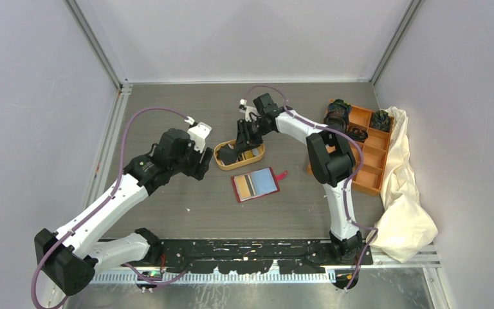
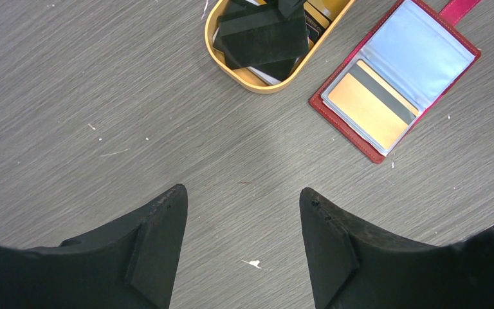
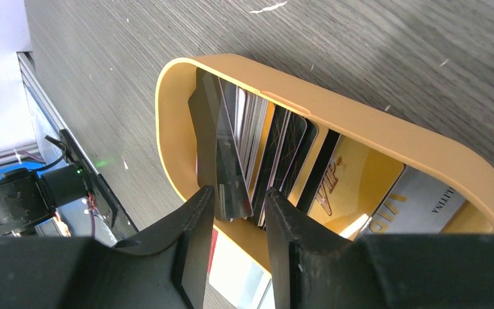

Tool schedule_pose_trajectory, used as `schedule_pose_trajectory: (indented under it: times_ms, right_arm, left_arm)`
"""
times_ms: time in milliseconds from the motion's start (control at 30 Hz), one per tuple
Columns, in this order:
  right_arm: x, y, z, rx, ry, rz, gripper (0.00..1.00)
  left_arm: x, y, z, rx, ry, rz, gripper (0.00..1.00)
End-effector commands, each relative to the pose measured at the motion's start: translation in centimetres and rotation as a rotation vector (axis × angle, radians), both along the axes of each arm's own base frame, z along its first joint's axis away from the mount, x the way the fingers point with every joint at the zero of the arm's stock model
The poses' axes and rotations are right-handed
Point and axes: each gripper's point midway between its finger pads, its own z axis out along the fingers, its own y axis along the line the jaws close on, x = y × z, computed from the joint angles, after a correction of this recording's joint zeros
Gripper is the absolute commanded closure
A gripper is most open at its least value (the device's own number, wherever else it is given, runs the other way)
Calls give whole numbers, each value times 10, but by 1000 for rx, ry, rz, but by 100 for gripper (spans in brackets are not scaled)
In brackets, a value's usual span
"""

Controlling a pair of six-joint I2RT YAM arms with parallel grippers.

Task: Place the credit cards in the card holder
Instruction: Pick up the credit card from the storage box.

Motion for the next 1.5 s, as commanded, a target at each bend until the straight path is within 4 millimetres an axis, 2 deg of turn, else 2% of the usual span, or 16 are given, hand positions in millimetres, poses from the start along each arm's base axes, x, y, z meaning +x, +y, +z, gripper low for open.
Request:
schedule_pose_trajectory:
  times_ms: [0,100,333,567,733,1200,1467]
  right_arm:
    - [5,12,13,45,-20,12,61]
    - [4,13,12,49,-13,15,66]
    - [3,17,17,76,-1,9,87]
    - [3,17,44,138,-22,11,98]
    - [1,15,65,221,-25,29,99]
    - [0,7,100,365,-25,48,99]
    - [-2,-4,137,489,-51,30,99]
  left_arm:
    - [7,-1,18,-22,-61,-3,35]
    - [7,-1,18,-24,-60,-5,35]
    - [7,-1,18,-25,-62,-4,36]
    - [6,-1,18,-24,-62,-3,36]
    - [6,0,19,-22,-65,-3,36]
    - [7,1,19,-20,-71,-1,36]
    - [4,-1,22,-41,-75,-11,35]
